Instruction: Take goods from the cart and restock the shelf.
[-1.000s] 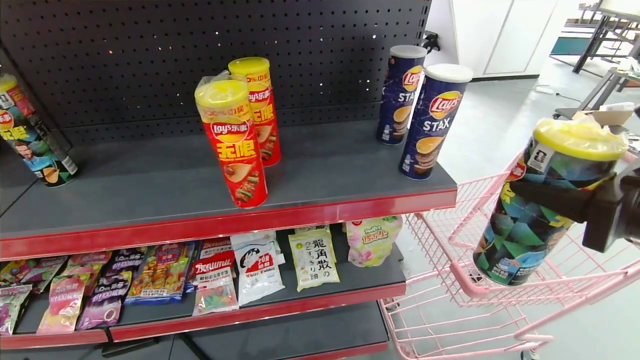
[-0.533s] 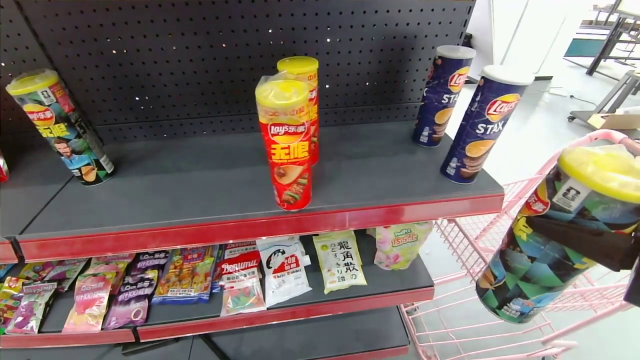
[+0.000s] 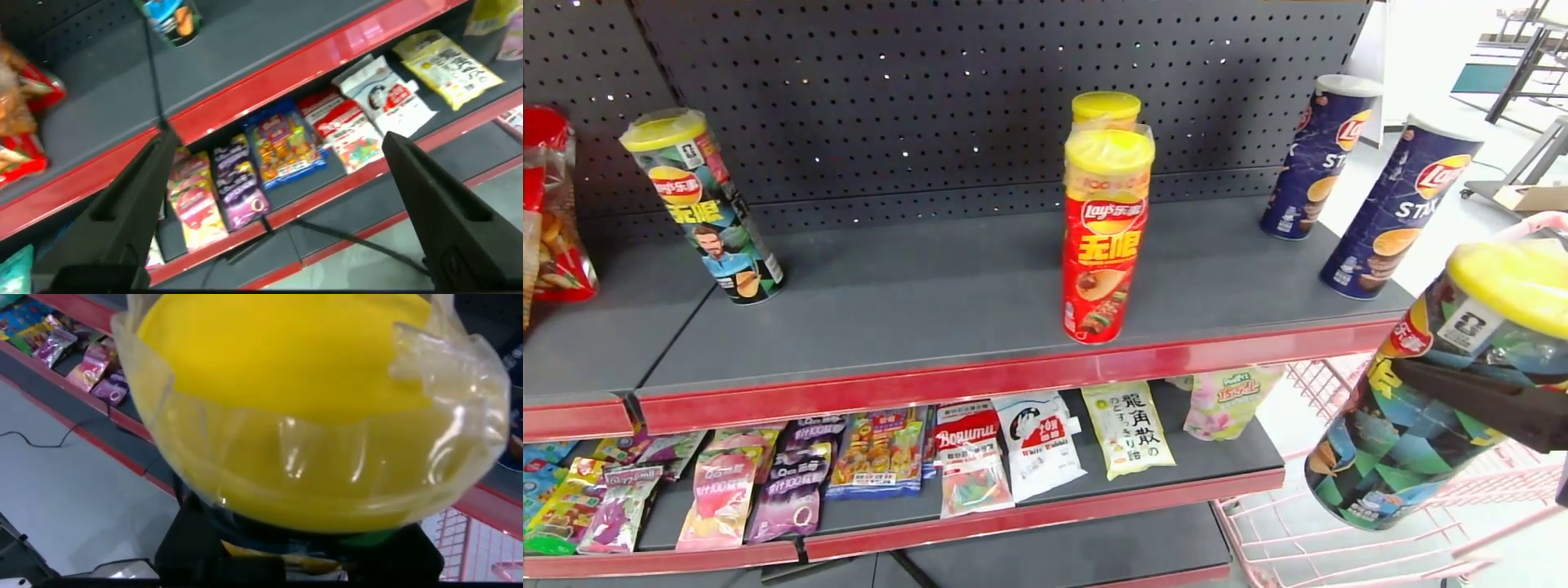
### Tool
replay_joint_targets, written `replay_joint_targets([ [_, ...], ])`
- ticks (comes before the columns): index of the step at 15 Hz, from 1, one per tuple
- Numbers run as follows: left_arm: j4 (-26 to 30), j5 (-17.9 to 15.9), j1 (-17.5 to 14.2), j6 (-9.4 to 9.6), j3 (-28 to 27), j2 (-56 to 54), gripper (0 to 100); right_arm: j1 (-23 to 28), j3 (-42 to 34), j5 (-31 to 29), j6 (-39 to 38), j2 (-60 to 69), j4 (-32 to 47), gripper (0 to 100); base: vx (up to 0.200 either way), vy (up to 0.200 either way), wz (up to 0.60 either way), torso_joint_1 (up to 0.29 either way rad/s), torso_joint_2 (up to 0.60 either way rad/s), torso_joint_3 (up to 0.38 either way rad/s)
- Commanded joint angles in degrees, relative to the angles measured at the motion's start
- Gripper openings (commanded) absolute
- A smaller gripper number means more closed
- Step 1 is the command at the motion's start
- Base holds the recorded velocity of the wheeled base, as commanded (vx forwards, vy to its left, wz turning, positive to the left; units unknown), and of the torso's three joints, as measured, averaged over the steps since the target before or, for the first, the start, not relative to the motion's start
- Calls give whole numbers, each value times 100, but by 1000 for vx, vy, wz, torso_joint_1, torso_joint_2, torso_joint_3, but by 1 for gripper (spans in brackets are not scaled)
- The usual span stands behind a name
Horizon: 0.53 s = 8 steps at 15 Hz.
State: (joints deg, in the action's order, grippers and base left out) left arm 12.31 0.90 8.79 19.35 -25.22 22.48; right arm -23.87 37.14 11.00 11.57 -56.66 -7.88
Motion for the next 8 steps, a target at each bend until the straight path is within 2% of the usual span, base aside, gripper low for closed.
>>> replay_joint_targets([
  [1, -1, -2, 0, -1, 0, 2, 100, -4, 3, 8, 30, -12, -4, 0, 0, 200, 0, 2, 2, 7],
  [4, -1, 6, 0, -1, -9, -7, 100, -4, -5, 368, 91, 6, -4, 0, 0, 200, 0, 2, 2, 2],
  [5, -1, 6, 0, -1, -9, -7, 100, 14, 21, 711, 135, -29, -12, 0, 0, 200, 0, -2, -2, 7],
  [8, -1, 6, 0, -1, -18, -16, 100, 5, 47, 720, 214, -38, -12, 0, 0, 200, 0, -1, 2, 4],
])
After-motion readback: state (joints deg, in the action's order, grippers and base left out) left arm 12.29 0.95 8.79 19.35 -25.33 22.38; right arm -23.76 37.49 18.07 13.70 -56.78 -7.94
